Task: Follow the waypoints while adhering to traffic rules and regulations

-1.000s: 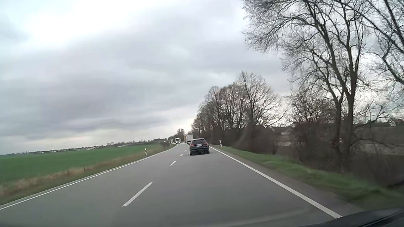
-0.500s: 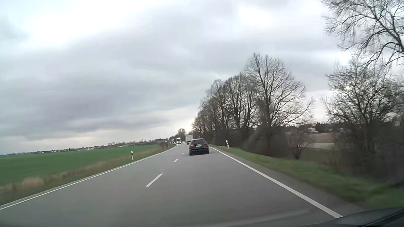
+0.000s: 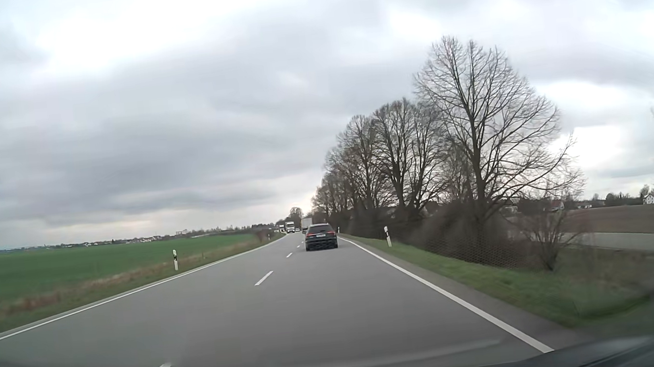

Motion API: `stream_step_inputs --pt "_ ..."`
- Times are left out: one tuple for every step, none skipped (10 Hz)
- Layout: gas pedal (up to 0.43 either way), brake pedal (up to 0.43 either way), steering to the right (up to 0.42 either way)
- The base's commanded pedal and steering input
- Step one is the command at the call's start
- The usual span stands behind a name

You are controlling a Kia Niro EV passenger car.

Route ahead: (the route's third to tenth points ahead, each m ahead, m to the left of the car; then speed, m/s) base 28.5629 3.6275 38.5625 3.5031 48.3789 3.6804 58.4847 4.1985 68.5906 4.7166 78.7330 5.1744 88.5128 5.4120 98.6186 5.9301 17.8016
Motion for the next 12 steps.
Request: stream_step_inputs --pt "0.189 0.000 -0.002" --pt "0.189 0.000 -0.002" --pt "0.189 0.000 -0.002" --pt "0.189 0.000 -0.002" --pt "0.189 0.000 -0.002" --pt "0.189 0.000 -0.002" --pt "0.189 0.000 -0.002" --pt "0.189 0.000 -0.002" --pt "0.189 0.000 -0.002" --pt "0.189 0.000 -0.002" --pt "0.177 0.000 -0.002" --pt "0.177 0.000 -0.002"
